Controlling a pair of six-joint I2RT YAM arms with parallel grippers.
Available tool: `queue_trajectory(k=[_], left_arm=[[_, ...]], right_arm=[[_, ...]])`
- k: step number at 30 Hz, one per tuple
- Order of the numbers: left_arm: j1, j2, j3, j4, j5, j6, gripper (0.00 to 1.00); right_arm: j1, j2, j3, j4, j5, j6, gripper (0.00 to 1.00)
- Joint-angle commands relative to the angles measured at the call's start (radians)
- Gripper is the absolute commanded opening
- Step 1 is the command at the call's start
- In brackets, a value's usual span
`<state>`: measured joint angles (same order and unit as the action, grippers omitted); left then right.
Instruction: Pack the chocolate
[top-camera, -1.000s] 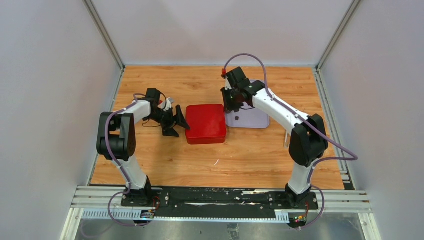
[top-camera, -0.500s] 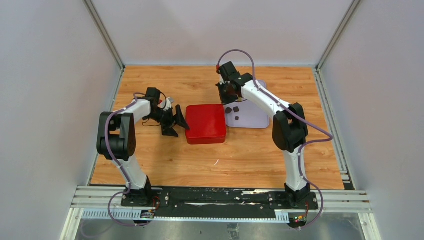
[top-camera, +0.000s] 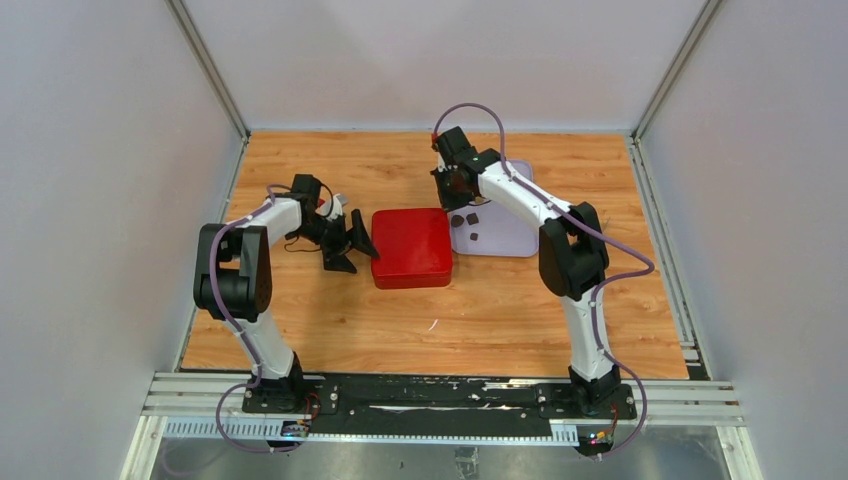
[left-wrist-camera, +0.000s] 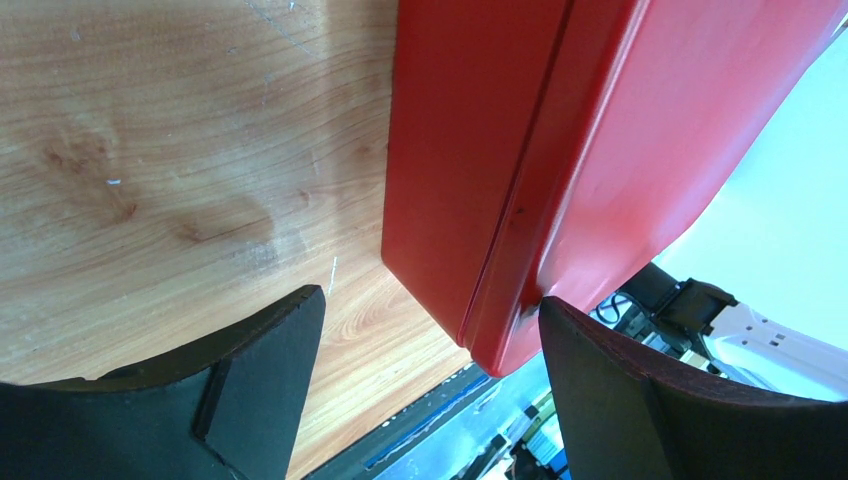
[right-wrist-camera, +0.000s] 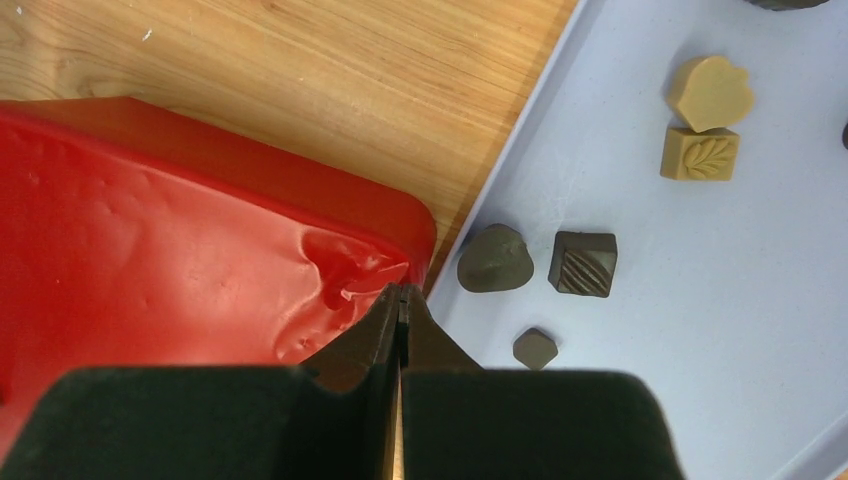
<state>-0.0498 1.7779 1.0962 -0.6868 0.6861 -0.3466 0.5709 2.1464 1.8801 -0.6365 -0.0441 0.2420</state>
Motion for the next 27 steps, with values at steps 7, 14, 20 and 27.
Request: queue_trajectory(k=[7, 14, 20, 27], left_arm=[[-0.006, 0.006, 0.026, -0.018, -0.007, 0.015, 0.83], [-0.008, 0.013, 0.036, -0.018, -0.005, 0.014, 0.83], [-0.02, 0.026, 0.043, -0.018, -0.007, 0.014, 0.83], [-0.026, 0.032, 0.059, -0.018, -0.005, 0.009, 0.83]], right_arm=[[-0.006, -0.035, 0.015, -0.025, 0.0, -0.012, 0.0], [0.001, -0.031, 0.036, -0.008, -0.008, -0.01, 0.0], [0.001, -0.021, 0.025, -0.002, -0.009, -0.004, 0.0], [-0.002, 0.038, 0.023, -0.006, 0.063, -0.023, 0.0]])
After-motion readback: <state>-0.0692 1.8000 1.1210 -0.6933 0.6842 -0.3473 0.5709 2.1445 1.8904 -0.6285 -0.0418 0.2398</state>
